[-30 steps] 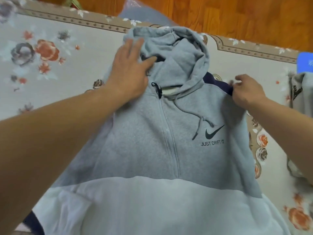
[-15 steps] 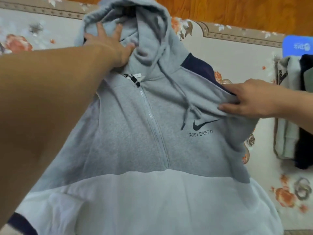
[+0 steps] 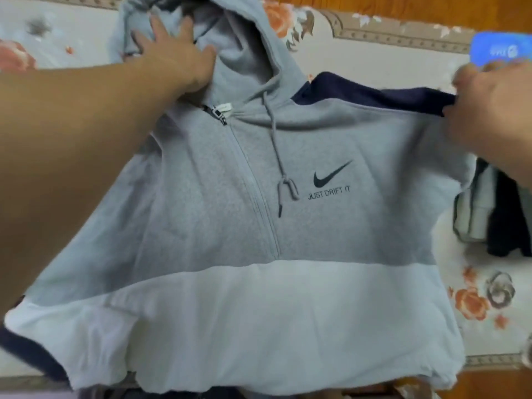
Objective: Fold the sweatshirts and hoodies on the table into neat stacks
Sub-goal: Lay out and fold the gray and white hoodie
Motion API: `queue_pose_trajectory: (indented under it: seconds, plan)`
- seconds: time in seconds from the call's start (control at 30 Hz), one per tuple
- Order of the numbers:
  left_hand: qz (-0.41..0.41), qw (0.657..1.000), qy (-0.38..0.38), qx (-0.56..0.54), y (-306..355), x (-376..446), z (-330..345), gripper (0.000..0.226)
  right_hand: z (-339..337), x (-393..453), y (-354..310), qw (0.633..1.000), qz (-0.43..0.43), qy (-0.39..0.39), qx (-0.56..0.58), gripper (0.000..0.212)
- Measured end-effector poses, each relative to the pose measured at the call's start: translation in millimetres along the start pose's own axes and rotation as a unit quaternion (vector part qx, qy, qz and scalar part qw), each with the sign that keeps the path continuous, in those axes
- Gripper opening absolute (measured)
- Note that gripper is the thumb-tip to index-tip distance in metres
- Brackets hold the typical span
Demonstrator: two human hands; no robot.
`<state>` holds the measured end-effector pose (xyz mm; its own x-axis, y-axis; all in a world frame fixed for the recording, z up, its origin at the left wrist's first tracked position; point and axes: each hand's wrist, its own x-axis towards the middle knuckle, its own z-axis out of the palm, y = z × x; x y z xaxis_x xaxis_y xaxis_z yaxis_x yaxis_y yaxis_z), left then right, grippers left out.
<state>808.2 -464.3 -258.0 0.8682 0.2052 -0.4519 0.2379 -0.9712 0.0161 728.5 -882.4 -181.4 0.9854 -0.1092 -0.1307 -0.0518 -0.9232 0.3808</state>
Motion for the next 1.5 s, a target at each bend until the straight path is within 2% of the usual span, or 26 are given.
queue_pose_trajectory:
  seconds: [0.03,0.1,0.17,0.23,0.3,0.37,0.43,0.53,0.63,0.67,0.73,0.8,0.87,0.9,0.93,0.97,1.03,1.1,1.17,1.2,1.27,1.33,1.37,1.43,1.5]
  plan:
    - [0.018,0.999,0.045,-0.02,1,-7,4,0.071,7,-3,-13,0.999,-0.017,0.031,0.015,0.03]
    - [0.08,0.985,0.147,-0.036,4,-32,17,0.066,20,-15,-34,0.994,-0.068,0.038,0.082,0.049]
    - [0.147,0.97,0.18,-0.068,10,-68,34,0.063,30,-35,-47,0.987,-0.053,0.02,0.149,0.054]
    - [0.206,0.963,0.147,-0.088,20,-105,53,0.063,37,-58,-49,0.981,-0.008,0.026,0.192,0.049]
    - [0.258,0.959,0.102,-0.053,31,-127,80,0.063,39,-80,-44,0.975,0.057,0.038,0.212,0.045]
    - [0.275,0.96,0.056,-0.004,36,-133,107,0.065,42,-94,-30,0.961,0.147,0.036,0.233,0.041]
    - [0.264,0.964,0.032,0.028,36,-131,125,0.067,45,-92,-13,0.916,0.285,0.003,0.28,0.04]
    - [0.255,0.965,0.033,0.044,38,-131,130,0.068,55,-74,2,0.782,0.481,-0.076,0.388,0.054]
    - [0.247,0.968,0.004,0.051,41,-131,122,0.069,64,-59,4,0.682,0.542,-0.065,0.487,0.063]
    - [0.238,0.97,-0.008,0.051,43,-131,119,0.07,65,-56,5,0.665,0.539,-0.057,0.514,0.061]
    - [0.217,0.975,-0.025,0.038,53,-130,109,0.072,70,-57,4,0.65,0.503,-0.148,0.55,0.048]
    - [0.194,0.98,-0.029,0.019,68,-130,98,0.07,72,-63,6,0.645,0.471,-0.191,0.571,0.041]
    - [0.167,0.985,-0.036,0.006,83,-131,91,0.068,83,-68,4,0.628,0.463,-0.214,0.587,0.044]
    - [0.156,0.987,-0.041,0.006,89,-131,89,0.069,86,-70,3,0.637,0.449,-0.214,0.588,0.054]
    - [0.149,0.988,-0.044,0.015,92,-132,89,0.07,90,-71,0,0.661,0.436,-0.198,0.578,0.062]
    - [0.148,0.988,-0.045,0.03,95,-132,90,0.072,87,-74,-5,0.691,0.405,-0.193,0.567,0.061]
    - [0.151,0.986,-0.046,0.059,96,-133,94,0.076,64,-82,-14,0.716,0.353,-0.162,0.58,0.035]
    - [0.146,0.986,-0.052,0.067,97,-134,95,0.076,39,-88,-14,0.718,0.315,-0.126,0.607,0.014]
    - [0.133,0.987,-0.071,0.063,101,-137,93,0.073,13,-93,0,0.731,0.285,-0.057,0.617,0.009]
    - [0.126,0.987,-0.081,0.062,103,-139,91,0.072,-2,-95,12,0.751,0.269,-0.023,0.603,0.012]
    - [0.108,0.987,-0.103,0.061,109,-141,83,0.073,-28,-98,45,0.829,0.247,0.01,0.502,0.023]
    - [0.092,0.986,-0.125,0.057,116,-143,75,0.073,-50,-101,88,0.922,0.205,0.03,0.327,0.029]
    - [0.086,0.986,-0.134,0.054,119,-143,72,0.073,-59,-101,108,0.954,0.184,0.039,0.235,0.033]
    - [0.073,0.984,-0.152,0.049,124,-142,67,0.074,-66,-93,144,0.98,0.161,0.034,0.109,0.04]
    - [0.066,0.984,-0.162,0.047,127,-141,65,0.076,-53,-87,160,0.988,0.153,0.009,0.016,0.041]
